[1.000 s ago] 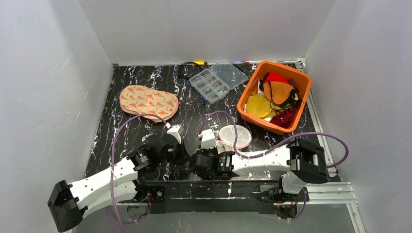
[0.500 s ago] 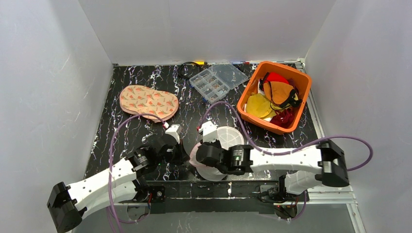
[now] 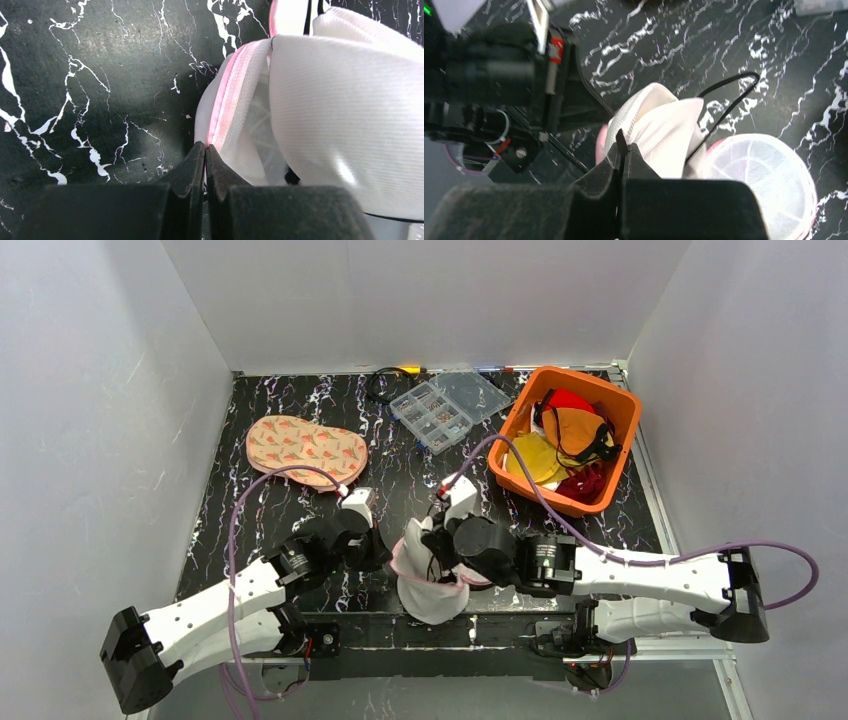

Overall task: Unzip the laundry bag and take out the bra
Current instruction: Pick up the bra from the laundry bag.

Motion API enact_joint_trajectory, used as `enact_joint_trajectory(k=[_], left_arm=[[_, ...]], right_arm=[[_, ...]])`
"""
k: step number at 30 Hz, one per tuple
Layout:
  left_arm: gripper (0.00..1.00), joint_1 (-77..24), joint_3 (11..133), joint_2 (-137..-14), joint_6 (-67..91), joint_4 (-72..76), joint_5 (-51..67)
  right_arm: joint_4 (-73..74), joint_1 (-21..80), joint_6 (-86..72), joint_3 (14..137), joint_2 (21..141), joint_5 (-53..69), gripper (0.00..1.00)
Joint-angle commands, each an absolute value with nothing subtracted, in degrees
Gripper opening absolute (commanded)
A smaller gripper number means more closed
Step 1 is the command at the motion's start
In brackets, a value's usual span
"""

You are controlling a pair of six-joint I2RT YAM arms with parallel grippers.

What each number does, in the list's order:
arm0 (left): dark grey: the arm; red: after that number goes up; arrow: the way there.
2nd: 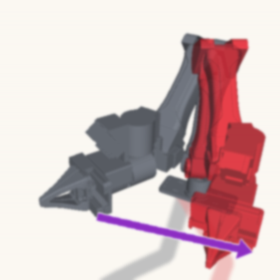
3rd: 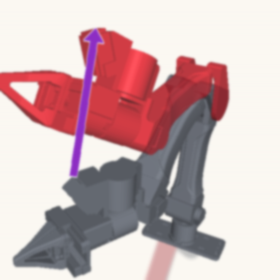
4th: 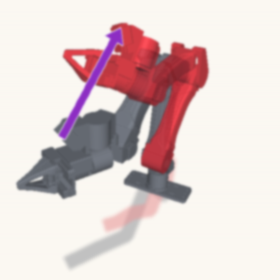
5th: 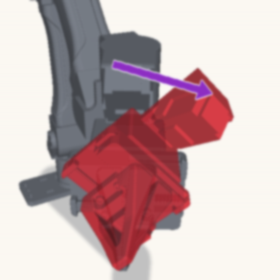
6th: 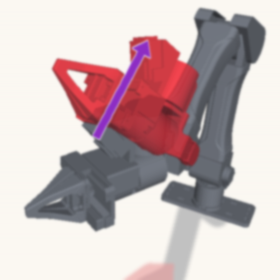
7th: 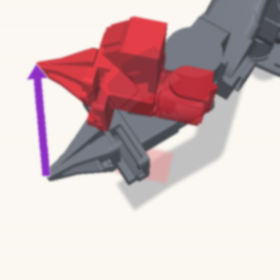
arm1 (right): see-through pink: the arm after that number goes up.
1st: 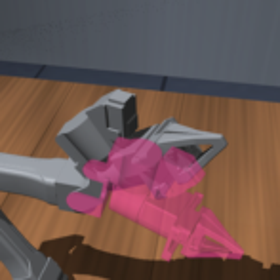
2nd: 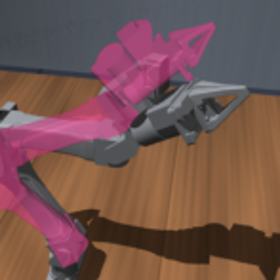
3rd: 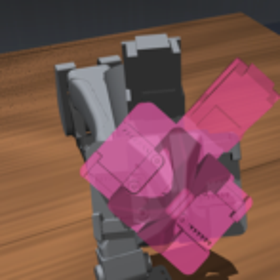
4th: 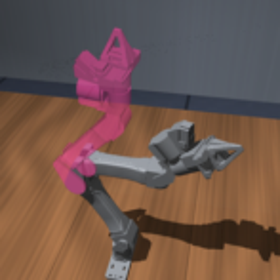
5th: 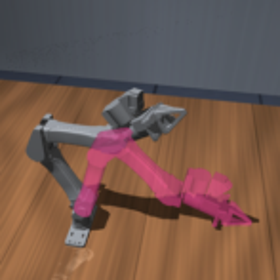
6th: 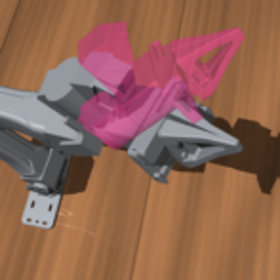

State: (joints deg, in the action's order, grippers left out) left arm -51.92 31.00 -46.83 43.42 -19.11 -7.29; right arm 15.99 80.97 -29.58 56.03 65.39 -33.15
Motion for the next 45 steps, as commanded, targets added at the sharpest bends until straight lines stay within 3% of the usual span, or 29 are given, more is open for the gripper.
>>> enact_joint_trajectory(k=[1,7,9,13,17,24,31,37,41,45], left_arm=[[0.0,-52.11,29.29,-48.74,44.37,-16.24,-7.46],[0.0,-52.05,26.75,-49.07,45.2,-12.84,-4.83],[0.0,-52.1,26.55,-48.96,45.19,-12.55,-4.63],[0.0,-52.08,26.72,-49.12,45.16,-12.42,-4.16],[0.0,-52.08,26.79,-49.38,45.35,-12.1,-3.49],[0.0,-52.07,26.9,-49.28,45.6,-11.9,-2.77],[0.0,-52.06,26.24,-48.3,45.97,-12.36,-2.89],[0.0,-52.06,26.26,-47.59,46.13,-12.99,-3.33],[0.0,-52.07,26.36,-47.28,46.14,-13.46,-3.42],[0.0,-52.08,26.3,-46.92,46.21,-13.77,-3.5]], right_arm=[[5.76,80.31,-30.87,45.03,60.69,-29.48,0.01],[1.22,80.24,-35.35,35.62,57.56,-27.5,0.01],[1.03,80.24,-36.18,34.86,56.95,-27.59,0.14],[1.5,80.22,-36.81,35.01,55.72,-27.83,0.56],[2.81,80.22,-37.61,36.12,55.99,-27.49,0.81],[3.83,80.8,-39.1,38.7,59.66,-26.48,0.98],[6.19,86.24,-37.65,43.67,63.81,-31.64,0.99],[22.95,90.34,-42.15,53.56,74.68,-43.06,0.98],[27.18,90.63,-44.83,54.65,77.58,-44.65,0.91],[27.83,90.62,-45.89,53.78,78.96,-45.46,0.76]])
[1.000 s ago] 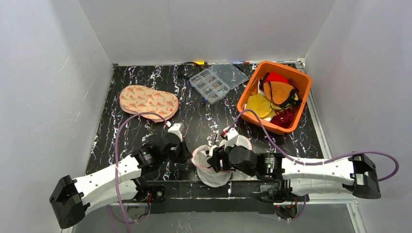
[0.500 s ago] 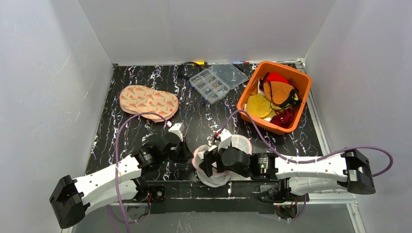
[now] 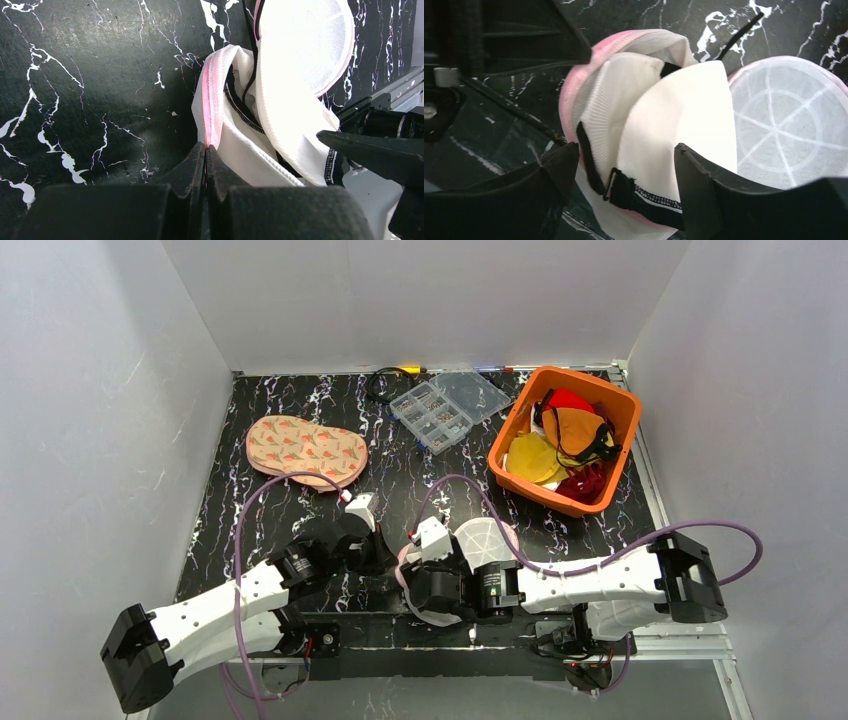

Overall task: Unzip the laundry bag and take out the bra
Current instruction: Pick up the bra from the laundry bag.

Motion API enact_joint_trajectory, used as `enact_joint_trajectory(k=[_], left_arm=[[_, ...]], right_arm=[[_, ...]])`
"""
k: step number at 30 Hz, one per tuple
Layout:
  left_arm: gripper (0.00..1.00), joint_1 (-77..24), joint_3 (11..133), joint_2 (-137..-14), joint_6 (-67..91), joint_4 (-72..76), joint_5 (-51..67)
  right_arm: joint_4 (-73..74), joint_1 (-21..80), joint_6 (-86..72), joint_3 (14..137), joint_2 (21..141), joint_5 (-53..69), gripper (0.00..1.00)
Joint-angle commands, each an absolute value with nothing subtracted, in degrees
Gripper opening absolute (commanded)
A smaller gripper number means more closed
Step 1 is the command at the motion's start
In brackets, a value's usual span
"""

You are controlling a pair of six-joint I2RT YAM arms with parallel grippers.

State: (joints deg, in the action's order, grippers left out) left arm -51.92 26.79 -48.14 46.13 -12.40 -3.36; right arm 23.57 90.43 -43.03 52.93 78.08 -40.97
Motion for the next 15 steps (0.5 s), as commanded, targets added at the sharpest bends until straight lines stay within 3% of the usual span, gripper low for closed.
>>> enact_joint_trajectory(k=[1,7,15], left_arm=[[0.0,-52.05,26.28,-46.77,46.23,-13.76,-3.49],[0.0,-52.06,26.36,-46.25,46.32,-14.13,-3.51],[0.0,-52.06,26.59,-45.92,46.21,-14.89,-3.73]], right_arm=[[28.33,90.62,-46.31,53.75,79.45,-45.85,0.73],[27.81,90.54,-46.95,53.02,80.25,-46.49,0.52],[24.56,90.7,-44.11,52.16,75.33,-45.63,0.02]])
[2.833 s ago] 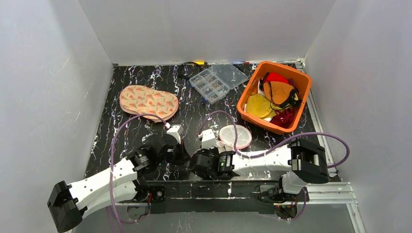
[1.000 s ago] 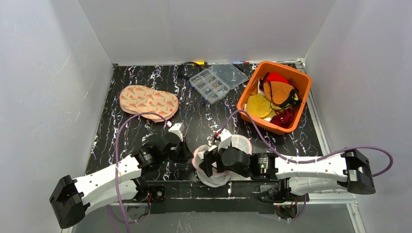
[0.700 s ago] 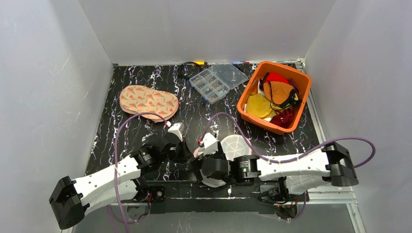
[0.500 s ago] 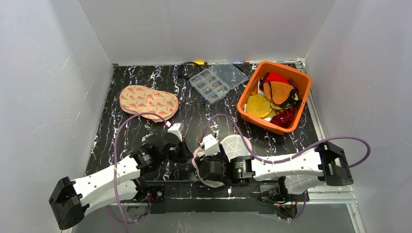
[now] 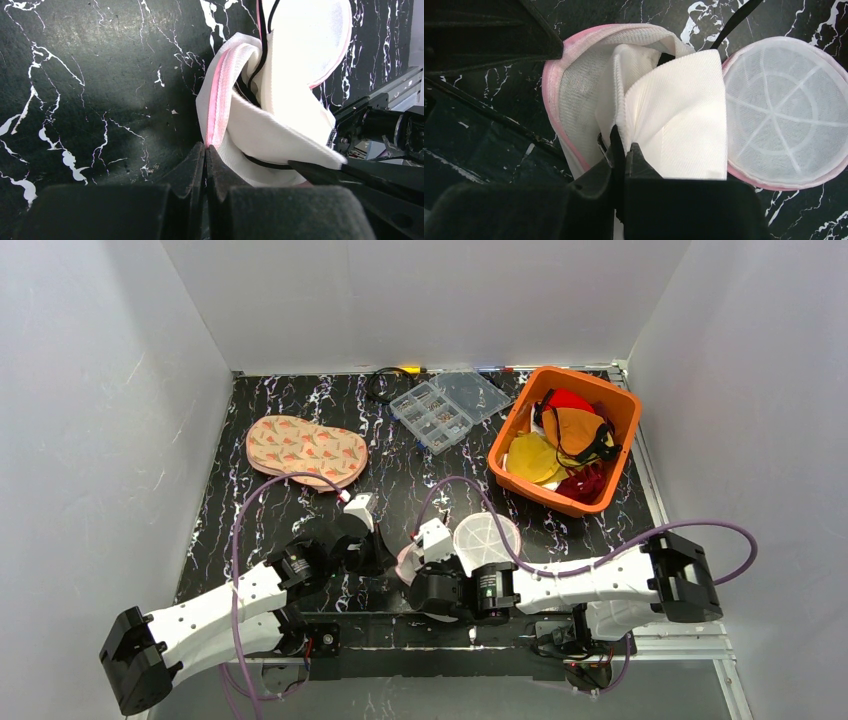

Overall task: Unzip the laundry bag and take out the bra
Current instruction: Pick up the bra from the laundry bag.

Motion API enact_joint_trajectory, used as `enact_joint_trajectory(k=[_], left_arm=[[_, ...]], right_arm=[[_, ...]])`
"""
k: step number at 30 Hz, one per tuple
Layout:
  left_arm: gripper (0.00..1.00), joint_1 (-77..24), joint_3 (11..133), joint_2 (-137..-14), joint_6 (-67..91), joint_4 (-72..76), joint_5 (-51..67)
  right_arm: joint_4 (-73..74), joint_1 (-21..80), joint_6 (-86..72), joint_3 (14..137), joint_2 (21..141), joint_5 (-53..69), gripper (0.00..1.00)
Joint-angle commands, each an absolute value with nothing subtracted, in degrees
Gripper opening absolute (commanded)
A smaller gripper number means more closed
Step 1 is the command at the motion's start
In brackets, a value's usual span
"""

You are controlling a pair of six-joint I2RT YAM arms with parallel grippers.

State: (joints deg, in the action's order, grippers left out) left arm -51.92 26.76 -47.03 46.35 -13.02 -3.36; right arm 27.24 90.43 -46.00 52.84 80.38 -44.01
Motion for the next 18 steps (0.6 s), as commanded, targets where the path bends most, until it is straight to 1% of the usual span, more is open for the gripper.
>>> enact_joint_trajectory(k=[1,7,11,15,18], left_arm=[[0.0,-52.09,26.69,-45.88,46.16,-15.0,-3.77],[0.0,-52.08,28.14,-46.51,45.55,-15.92,-4.56],[0.0,-52.08,28.84,-47.46,45.53,-16.15,-5.06],[0.0,-52.11,29.37,-47.72,45.59,-16.66,-5.72],[0.0,-52.05,30.06,-47.43,45.55,-17.87,-6.59]], right_arm=[[23.22,90.7,-42.82,51.82,73.57,-45.35,0.01],[16.04,90.7,-33.61,51.77,63.57,-40.25,0.01],[12.87,90.64,-28.87,54.44,58.78,-36.08,0.01],[13.5,90.62,-24.04,60.83,56.82,-35.44,0.01],[18.65,90.62,-18.99,70.18,58.06,-39.19,0.01]])
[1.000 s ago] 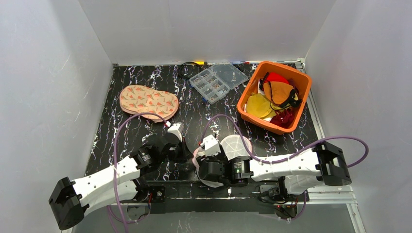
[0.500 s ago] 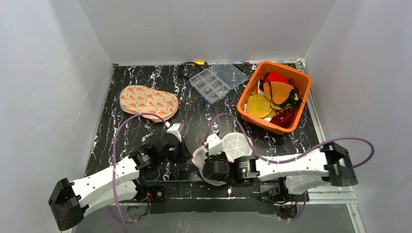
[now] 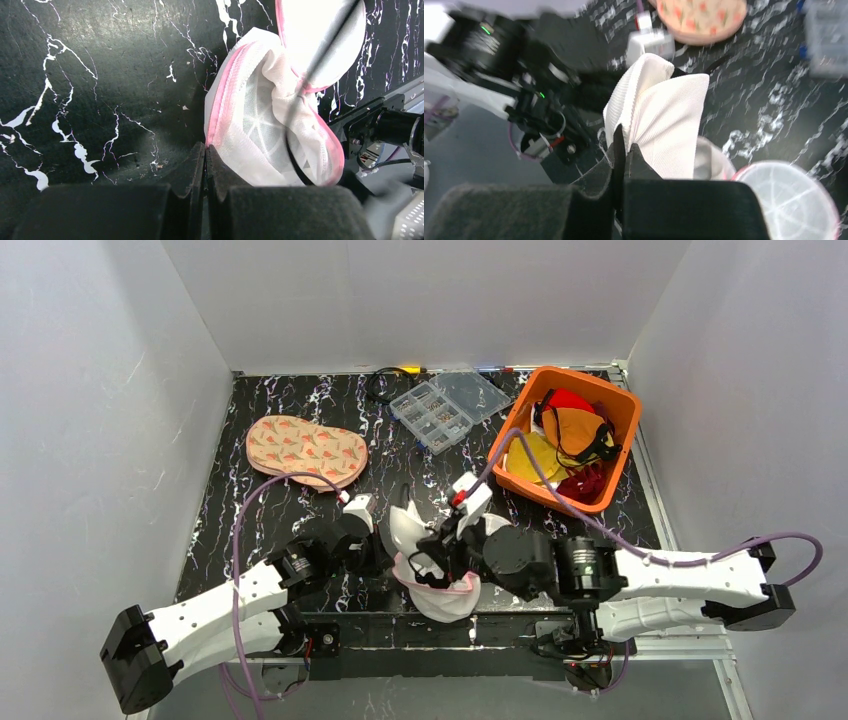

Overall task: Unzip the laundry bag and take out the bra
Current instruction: Pick up the bra from the laundry bag, then place the bra in the bin.

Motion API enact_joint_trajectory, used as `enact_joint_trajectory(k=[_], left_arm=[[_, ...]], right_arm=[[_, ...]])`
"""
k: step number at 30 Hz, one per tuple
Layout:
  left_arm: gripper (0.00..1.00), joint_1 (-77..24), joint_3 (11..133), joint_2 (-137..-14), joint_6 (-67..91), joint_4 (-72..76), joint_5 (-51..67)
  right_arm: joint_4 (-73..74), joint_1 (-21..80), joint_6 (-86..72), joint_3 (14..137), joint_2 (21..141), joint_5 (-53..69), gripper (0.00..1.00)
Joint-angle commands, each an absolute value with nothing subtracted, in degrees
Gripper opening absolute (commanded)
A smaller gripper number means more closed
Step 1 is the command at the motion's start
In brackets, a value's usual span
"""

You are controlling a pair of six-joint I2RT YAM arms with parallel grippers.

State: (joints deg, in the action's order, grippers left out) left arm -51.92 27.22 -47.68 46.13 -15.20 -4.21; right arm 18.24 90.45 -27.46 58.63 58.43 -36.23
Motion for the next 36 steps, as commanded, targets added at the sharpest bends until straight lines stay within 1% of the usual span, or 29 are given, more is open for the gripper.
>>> enact_joint_trajectory(k=[1,5,6,8,10,11,12,13,14,16,17,19,21,24,26,33,36], left_arm=[[0.0,-52.1,30.32,-47.27,45.49,-18.23,-6.99],[0.0,-52.11,31.22,-47.24,45.09,-18.71,-7.68],[0.0,-52.07,31.4,-47.3,45.09,-18.72,-7.76],[0.0,-52.12,31.7,-47.58,45.09,-18.67,-7.79],[0.0,-52.1,32.01,-47.91,44.99,-18.65,-7.9],[0.0,-52.11,32.09,-48.08,44.99,-18.78,-7.98],[0.0,-52.07,32.22,-48.2,45.0,-18.88,-8.17],[0.0,-52.11,32.18,-48.22,45.12,-18.77,-8.29],[0.0,-52.05,32.05,-48.25,45.17,-18.66,-8.46],[0.0,-52.08,31.84,-48.12,45.45,-18.47,-8.45],[0.0,-52.08,31.75,-48.09,45.54,-18.5,-8.31],[0.0,-52.04,31.51,-47.64,45.8,-18.59,-8.16],[0.0,-52.11,31.46,-47.08,45.97,-19.31,-8.4],[0.0,-52.05,32.0,-46.47,45.91,-21.18,-9.64],[0.0,-52.06,32.27,-46.11,45.72,-21.98,-10.12],[0.0,-52.1,31.03,-43.9,46.62,-21.51,-10.38],[0.0,-52.04,29.74,-42.81,47.4,-20.51,-10.1]], right_arm=[[20.4,90.66,-16.24,73.38,58.87,-40.78,0.01],[24.15,90.62,-7.97,84.44,61.98,-47.78,0.01],[24.92,90.62,-5.51,86.94,63.01,-51.05,0.01],[24.47,90.57,0.8,90.86,65.63,-61.73,0.01],[19.51,89.48,11.91,92.6,68.66,-74.1,0.01],[13.21,87.22,20.01,91.77,69.67,-77.86,0.01],[6.98,83.93,26.54,90.14,70.56,-79.31,0.01],[4.96,79.94,29.34,89.91,71.9,-79.25,0.01],[7.55,75.84,27.54,91.26,73.62,-78.18,0.01],[20.21,65.28,18.2,97.24,78.72,-73.4,0.01],[23.07,60.25,14.67,98.64,80.32,-70.52,0.01],[22.45,51.83,11.02,98.24,82.22,-67.17,0.01],[18.19,46.89,11.39,96.4,83.67,-68.06,0.01],[12.05,41.09,13.57,93.73,86.86,-69.55,0.01],[10.74,38.81,13.58,93.41,89.67,-71.11,0.01],[10.91,33.53,11.52,91.84,97.64,-73.56,0.01],[11.75,32.27,9.76,88.5,99.67,-74.25,0.01]])
